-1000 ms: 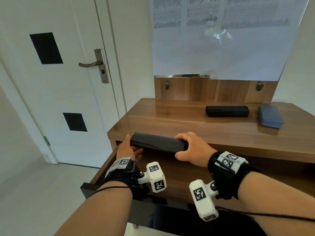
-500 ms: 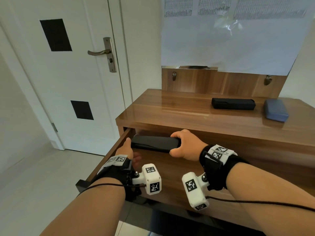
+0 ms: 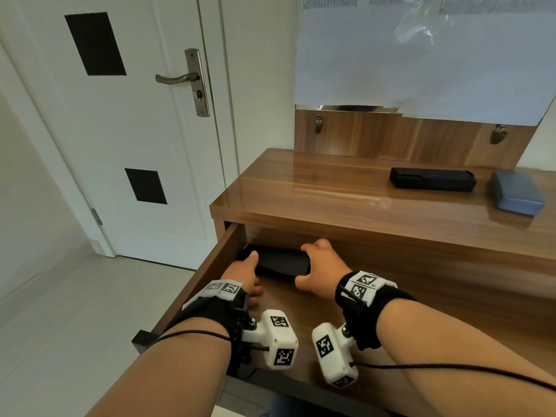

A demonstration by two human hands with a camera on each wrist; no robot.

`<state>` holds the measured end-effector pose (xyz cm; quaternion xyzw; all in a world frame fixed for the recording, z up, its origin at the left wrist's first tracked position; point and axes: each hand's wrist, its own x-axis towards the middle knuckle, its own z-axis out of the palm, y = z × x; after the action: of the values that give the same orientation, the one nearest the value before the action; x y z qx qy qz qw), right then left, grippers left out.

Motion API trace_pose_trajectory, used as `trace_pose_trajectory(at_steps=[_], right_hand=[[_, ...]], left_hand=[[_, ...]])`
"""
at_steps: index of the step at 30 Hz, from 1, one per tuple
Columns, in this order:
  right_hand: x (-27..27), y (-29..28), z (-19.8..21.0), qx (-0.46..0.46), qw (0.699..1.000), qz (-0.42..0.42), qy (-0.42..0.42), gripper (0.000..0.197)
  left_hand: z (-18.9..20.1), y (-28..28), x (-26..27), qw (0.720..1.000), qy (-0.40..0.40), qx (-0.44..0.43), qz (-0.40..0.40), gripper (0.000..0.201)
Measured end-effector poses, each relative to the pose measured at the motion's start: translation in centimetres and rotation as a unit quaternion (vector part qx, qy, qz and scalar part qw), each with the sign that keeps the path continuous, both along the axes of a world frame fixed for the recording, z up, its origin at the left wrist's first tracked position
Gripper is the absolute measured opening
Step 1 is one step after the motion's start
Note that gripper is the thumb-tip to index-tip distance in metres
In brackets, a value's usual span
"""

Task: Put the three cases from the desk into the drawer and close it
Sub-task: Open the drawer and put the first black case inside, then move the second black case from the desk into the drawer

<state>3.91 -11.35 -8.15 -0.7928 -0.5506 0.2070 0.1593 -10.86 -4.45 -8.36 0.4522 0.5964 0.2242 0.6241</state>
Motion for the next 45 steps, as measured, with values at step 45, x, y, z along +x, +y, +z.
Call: trace_pose_trajectory(at_steps=[45], right_hand=[[16.6, -1.1, 9.0, 0.087, 0.961, -0.217, -0.15, 0.047]], left_hand=[[-1.3, -0.4, 10.2, 0.966, -0.042, 0.255, -0.005, 0.027]])
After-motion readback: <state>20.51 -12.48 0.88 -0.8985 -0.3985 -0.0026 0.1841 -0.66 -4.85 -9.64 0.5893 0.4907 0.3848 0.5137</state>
